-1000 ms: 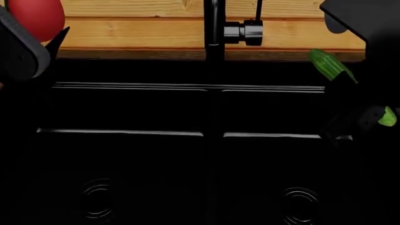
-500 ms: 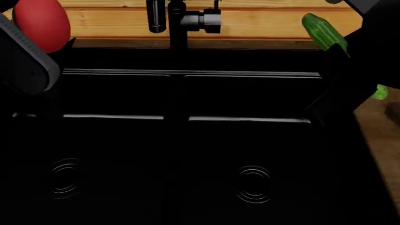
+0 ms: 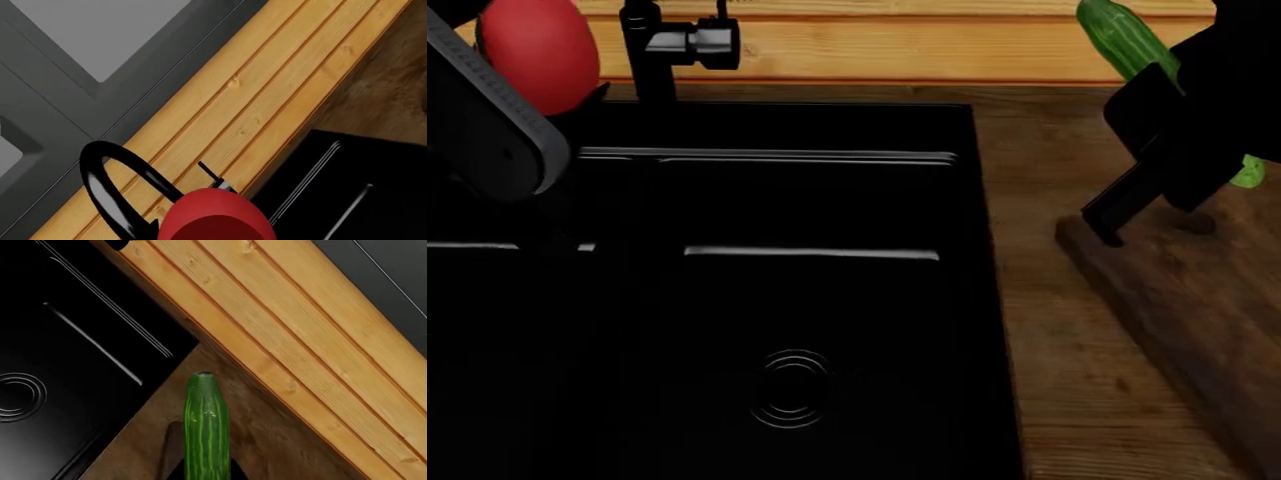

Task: Pick the vegetables from the sink and place them on the cutting board.

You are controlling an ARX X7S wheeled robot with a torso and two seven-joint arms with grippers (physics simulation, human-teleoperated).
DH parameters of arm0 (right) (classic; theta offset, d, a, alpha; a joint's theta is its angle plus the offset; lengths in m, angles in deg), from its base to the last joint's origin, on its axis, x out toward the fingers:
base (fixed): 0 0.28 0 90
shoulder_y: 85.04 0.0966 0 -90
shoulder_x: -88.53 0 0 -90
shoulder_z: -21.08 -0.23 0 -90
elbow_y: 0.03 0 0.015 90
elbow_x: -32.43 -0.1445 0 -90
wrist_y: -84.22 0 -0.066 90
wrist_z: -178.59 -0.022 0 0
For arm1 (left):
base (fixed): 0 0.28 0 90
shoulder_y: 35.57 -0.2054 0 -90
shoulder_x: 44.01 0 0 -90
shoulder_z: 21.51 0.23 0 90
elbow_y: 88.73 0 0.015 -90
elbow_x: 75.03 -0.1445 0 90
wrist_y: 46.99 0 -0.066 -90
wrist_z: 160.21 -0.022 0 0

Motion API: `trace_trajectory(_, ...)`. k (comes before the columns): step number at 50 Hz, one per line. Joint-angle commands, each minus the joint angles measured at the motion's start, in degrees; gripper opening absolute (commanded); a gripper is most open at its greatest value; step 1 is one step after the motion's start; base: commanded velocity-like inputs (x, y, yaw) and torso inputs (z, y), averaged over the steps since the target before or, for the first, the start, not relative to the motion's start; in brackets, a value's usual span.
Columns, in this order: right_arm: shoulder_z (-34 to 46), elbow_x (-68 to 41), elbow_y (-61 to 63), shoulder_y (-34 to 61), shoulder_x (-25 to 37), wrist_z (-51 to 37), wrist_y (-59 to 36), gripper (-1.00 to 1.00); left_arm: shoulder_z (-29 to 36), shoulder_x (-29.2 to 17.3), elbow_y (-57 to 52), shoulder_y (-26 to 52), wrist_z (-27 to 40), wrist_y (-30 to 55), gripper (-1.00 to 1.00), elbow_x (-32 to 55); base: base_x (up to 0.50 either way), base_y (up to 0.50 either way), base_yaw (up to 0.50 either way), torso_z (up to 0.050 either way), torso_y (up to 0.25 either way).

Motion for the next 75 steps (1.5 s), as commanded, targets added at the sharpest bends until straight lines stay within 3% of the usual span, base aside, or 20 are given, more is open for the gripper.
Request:
trace_trajectory(1,-0.71,0.55,0.38,0.68,0.24,-0.11,-0.25,-1.0,-0.11,0.59,0.15,-0.1,0.92,-0.94,-1.0,-0.06,0.0,-0.5,0.0,0.0,0.0)
trace_trajectory(34,-2.08,-0.75,1.04,0.82,0.84,-1.02,-1.2,-1.0,-0.83,3.84,2.49,4.44,-1.26,1.16,-1.0,1.52,0.0,-0.5,0.0,0.0,0.0)
trace_trajectory(42,-2.85,-1.57,1.46,0.62,1.17,-1.6,-1.03,-1.0,-4.62,5.79,4.47,5.23,-1.04,1.57,-1.0,7.33,0.0,-0.5,0.0,0.0,0.001)
trace_trajectory(48,-7.43,-6.94,-0.26,-0.41,1.47,-5.61,0.97,-1.0,-11.8,9.44,12.36,4.14,0.73,0.06,-1.0,17.93,0.02,-0.49,0.0,0.0,0.0)
trace_trajectory(57,-12.87,-19.42,0.07,-1.95,-0.77,-20.21,1.53,-1.0,-11.29,15.98,24.77,7.54,-2.71,1.38,-1.0,19.46,0.0,0.0,0.0,0.0,0.001)
trace_trajectory(66,-12.84,-18.88,-1.15,0.67,-1.91,-19.4,-0.08,-1.0,-11.35,18.72,31.05,6.91,-5.11,3.02,-1.0,23.05,0.0,0.0,0.0,0.0,0.0)
trace_trajectory(75,-13.28,-18.55,-2.04,1.03,-1.85,-20.22,0.27,-1.0,-10.84,18.69,29.92,2.45,-4.77,4.55,-1.0,26.82,0.0,0.0,0.0,0.0,0.0)
